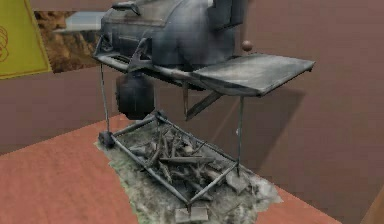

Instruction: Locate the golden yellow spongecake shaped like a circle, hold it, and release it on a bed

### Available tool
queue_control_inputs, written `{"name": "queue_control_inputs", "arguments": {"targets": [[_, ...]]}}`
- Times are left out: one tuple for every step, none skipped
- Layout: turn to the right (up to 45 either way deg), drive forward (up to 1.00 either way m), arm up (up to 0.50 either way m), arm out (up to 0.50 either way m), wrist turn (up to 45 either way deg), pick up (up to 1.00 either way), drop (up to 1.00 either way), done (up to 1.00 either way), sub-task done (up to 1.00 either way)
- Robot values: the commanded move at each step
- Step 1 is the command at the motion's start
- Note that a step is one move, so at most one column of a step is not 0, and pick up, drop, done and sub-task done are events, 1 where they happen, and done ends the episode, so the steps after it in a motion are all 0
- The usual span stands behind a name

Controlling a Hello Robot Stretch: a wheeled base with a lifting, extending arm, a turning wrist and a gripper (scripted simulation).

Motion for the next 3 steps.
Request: {"name": "queue_control_inputs", "arguments": {"targets": [[0.0,0.0,0.0,0.5,0.0,0.0,0.0,0.0,0.0],[0.0,0.0,0.0,0.0,45.0,0.0,0.0,0.0,0.0],[0.0,0.0,0.0,0.0,45.0,0.0,0.0,0.0,0.0]]}}
